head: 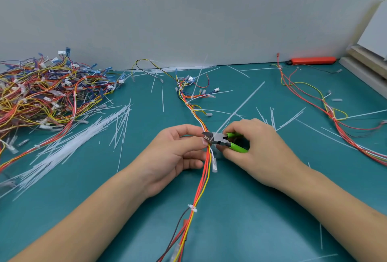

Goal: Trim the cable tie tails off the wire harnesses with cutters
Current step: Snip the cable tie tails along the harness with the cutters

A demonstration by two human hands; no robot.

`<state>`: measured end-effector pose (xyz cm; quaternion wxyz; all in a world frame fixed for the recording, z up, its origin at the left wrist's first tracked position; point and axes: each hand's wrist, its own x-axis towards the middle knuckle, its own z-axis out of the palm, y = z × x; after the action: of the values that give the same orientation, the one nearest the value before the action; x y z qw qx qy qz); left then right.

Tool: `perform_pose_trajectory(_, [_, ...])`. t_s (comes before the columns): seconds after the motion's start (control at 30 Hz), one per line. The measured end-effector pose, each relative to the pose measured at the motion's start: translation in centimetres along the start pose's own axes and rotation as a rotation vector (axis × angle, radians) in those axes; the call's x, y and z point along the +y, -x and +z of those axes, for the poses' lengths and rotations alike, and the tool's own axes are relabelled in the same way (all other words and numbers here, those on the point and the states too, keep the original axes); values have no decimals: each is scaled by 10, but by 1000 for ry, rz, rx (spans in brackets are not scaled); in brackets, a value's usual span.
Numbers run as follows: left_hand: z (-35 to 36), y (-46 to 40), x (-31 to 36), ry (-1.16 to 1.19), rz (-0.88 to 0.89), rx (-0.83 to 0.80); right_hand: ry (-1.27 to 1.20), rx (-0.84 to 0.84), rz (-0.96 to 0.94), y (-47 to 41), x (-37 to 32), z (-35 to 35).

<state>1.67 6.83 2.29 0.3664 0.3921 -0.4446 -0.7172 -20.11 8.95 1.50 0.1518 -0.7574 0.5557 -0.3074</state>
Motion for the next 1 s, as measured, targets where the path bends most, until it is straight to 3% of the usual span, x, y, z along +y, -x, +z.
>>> perform_pose_trajectory(0.53, [2,1,1,-8,15,-23,40,-23,83,-1,0,0])
perform_pose_trajectory(1.0, [1,0,0,-2,6,6,22,1,18,1,-3,1])
